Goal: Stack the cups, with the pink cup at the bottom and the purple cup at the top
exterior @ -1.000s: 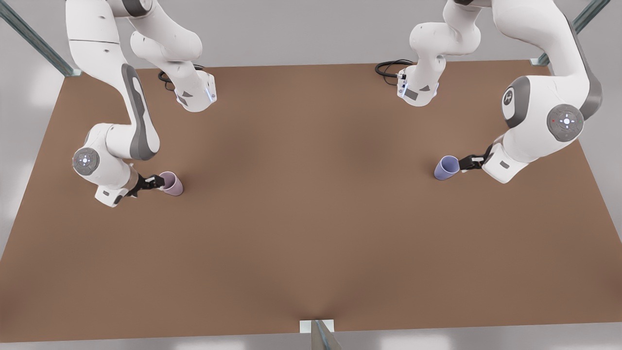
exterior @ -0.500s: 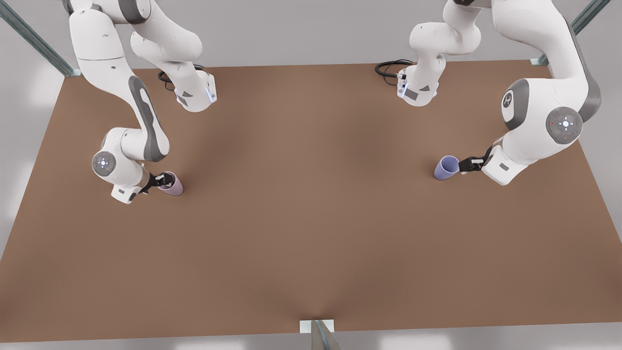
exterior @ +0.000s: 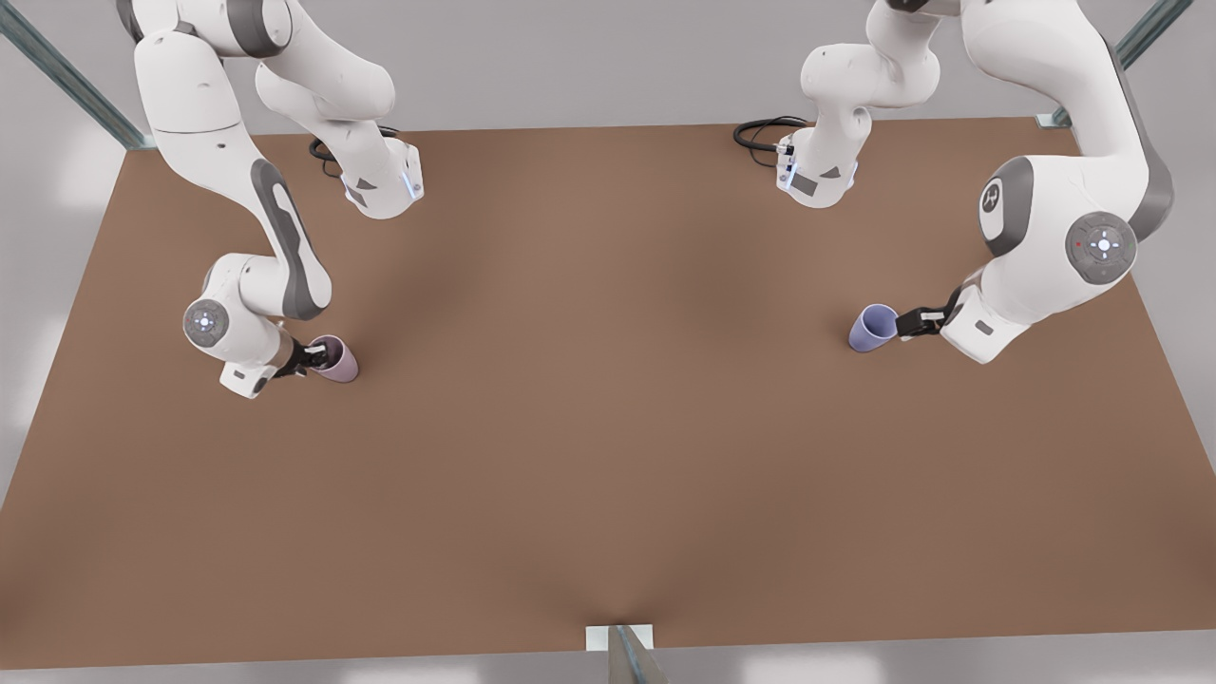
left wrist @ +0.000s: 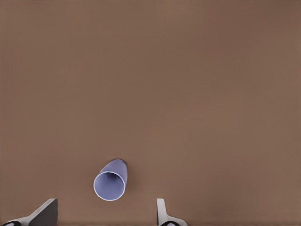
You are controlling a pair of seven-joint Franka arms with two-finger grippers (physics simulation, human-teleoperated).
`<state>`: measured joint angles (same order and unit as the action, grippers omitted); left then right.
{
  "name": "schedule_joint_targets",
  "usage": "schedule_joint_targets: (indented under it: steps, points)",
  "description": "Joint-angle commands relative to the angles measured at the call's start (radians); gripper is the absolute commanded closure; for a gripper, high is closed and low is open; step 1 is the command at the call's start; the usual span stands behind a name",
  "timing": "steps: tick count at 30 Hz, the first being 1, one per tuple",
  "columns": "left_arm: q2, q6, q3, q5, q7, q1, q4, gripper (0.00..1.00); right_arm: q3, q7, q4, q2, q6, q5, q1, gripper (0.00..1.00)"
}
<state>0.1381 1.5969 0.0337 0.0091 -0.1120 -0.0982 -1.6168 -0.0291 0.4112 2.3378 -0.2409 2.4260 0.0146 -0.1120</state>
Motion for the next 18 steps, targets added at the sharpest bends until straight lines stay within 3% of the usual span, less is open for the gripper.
schedule_joint_targets:
  steps: [1, 15, 18]
  points:
    - [-0.002, 0.000, 0.000, 0.000, 0.000, 0.000, 0.000, 0.00, 0.000, -0.002, 0.000, 0.000, -0.001, -0.001, 0.000, 0.77]
    - [-0.005, 0.000, 0.000, 0.000, -0.002, 0.000, 0.000, 0.00, 0.000, -0.005, -0.002, 0.015, -0.001, -0.018, 0.008, 0.79]
    - [-0.052, 0.048, 0.000, 0.000, 0.003, 0.012, -0.078, 0.00, 0.006, -0.080, -0.008, 0.052, -0.033, -0.022, 0.035, 0.79]
